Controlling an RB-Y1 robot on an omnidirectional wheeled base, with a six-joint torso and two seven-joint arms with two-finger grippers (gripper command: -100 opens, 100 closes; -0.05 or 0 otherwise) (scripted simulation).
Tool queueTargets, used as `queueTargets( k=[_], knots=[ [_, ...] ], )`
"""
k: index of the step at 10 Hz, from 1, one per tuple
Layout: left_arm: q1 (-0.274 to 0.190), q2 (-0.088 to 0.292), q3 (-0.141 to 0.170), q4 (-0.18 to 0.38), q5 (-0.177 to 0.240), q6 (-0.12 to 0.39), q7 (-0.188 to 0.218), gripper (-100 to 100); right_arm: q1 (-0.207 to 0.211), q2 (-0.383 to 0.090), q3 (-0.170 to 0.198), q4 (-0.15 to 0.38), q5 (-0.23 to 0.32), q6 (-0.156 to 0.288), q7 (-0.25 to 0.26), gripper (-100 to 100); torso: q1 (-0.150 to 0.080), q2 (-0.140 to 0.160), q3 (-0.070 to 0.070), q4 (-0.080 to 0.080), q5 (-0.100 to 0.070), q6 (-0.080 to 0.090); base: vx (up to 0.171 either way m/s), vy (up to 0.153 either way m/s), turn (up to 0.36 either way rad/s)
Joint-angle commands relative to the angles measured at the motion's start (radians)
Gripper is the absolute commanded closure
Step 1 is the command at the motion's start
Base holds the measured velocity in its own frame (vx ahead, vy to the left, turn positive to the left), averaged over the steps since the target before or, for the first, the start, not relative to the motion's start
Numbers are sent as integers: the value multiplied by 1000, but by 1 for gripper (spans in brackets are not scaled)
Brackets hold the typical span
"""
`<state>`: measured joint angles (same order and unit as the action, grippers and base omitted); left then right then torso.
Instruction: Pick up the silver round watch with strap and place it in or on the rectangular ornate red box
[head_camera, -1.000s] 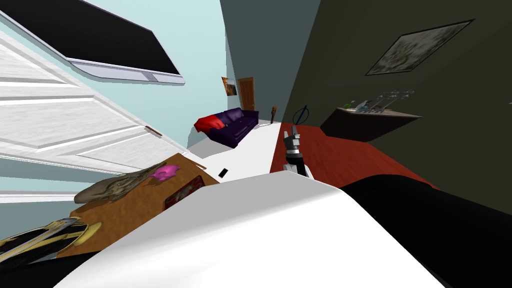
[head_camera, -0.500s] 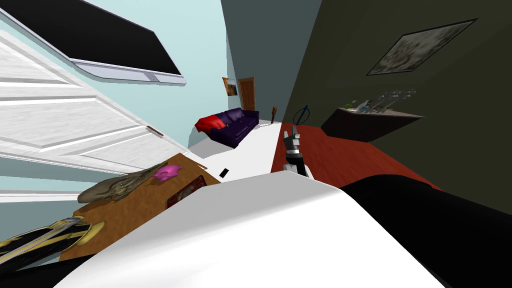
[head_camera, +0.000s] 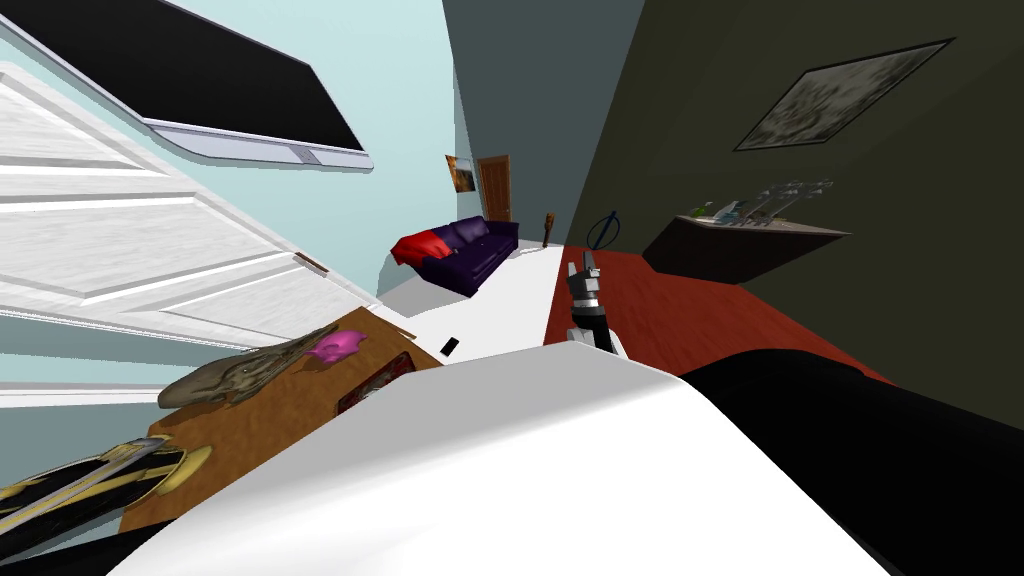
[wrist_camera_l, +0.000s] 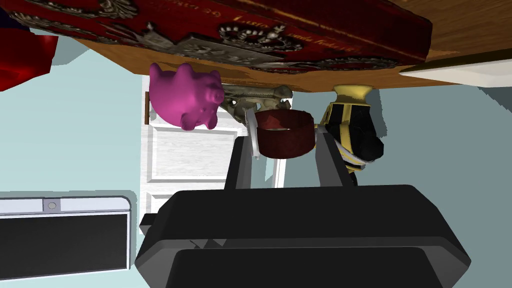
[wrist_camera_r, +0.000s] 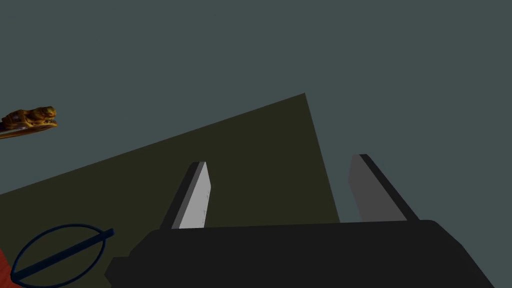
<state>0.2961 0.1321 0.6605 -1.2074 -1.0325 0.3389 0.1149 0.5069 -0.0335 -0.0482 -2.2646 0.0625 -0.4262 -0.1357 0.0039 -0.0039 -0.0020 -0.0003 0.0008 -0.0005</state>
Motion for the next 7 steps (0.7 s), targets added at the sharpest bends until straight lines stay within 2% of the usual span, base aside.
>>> queueTargets(
  k=[1, 5, 6, 7],
  knots=[
    [-47, -2, 16, 23, -29, 18, -3, 100, 0, 0, 0, 0, 0, 0, 0, 0, 0, 0, 0, 0, 0, 0, 41, 52, -15],
    [-132, 1, 37, 60, -65, 59, -18, 100, 0, 0, 0, 0, 0, 0, 0, 0, -1, 1, 0, 0, 0, -1, 25, 42, -10],
    [-116, -2, 32, 48, -53, 53, -19, 100, 0, 0, 0, 0, 0, 0, 0, 0, -2, 1, 0, -1, 0, -1, 12, 18, -11],
    [-119, -1, 32, 48, -53, 56, -21, -100, 0, 0, 0, 0, 0, 0, 0, 0, -3, 2, 1, -1, 0, -1, 0, 0, 0]
  ],
)
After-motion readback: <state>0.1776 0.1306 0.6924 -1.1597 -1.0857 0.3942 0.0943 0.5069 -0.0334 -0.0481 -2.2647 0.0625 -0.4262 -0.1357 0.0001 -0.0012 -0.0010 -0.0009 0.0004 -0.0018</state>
